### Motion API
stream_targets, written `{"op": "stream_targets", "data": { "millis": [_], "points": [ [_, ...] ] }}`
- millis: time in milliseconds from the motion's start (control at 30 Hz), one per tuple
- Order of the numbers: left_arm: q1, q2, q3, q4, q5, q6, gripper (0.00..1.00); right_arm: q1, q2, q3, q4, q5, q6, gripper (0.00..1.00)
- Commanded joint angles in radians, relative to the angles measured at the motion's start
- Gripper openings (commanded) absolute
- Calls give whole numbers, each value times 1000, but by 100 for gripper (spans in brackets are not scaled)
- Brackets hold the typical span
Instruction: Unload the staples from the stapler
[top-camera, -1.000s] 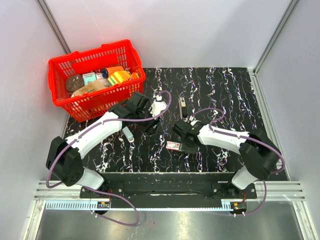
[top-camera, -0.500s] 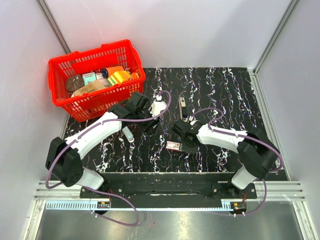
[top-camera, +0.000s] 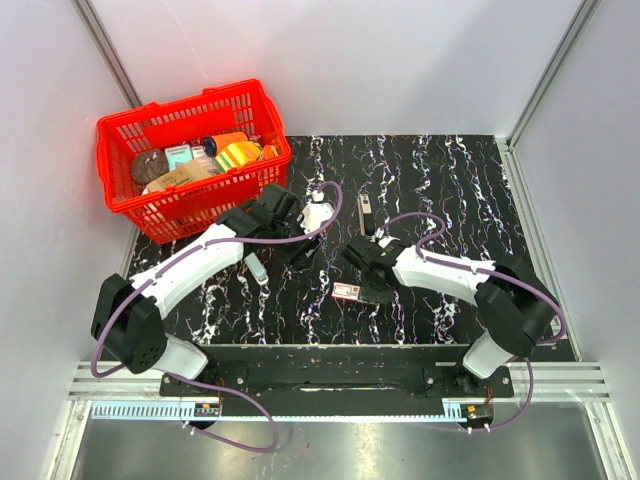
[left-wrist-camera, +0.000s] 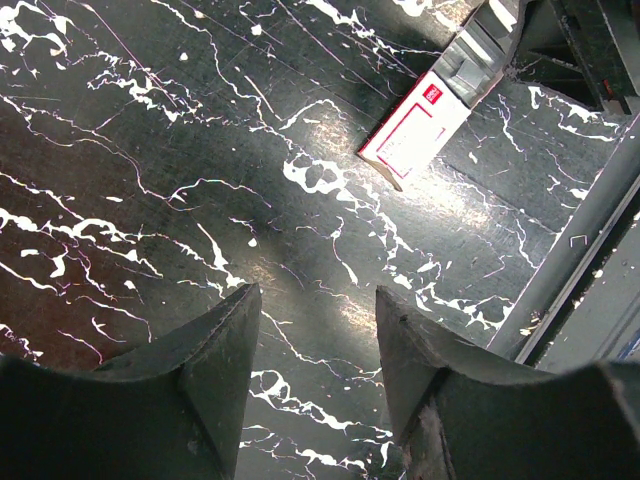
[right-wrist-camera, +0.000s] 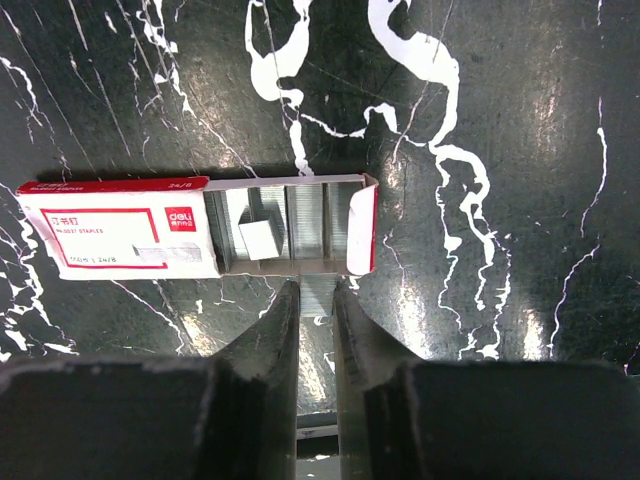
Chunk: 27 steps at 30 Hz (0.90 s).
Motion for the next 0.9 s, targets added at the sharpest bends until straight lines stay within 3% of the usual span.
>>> {"op": "stream_targets", "data": {
  "millis": [0, 867],
  "points": [
    [-6, -36, 15, 7, 3, 16, 54, -14, 6, 28, 4, 22, -6, 14],
    [-9, -29, 27, -6, 9, 16, 54, -20, 8, -9, 13, 8, -3, 16]
  ]
}}
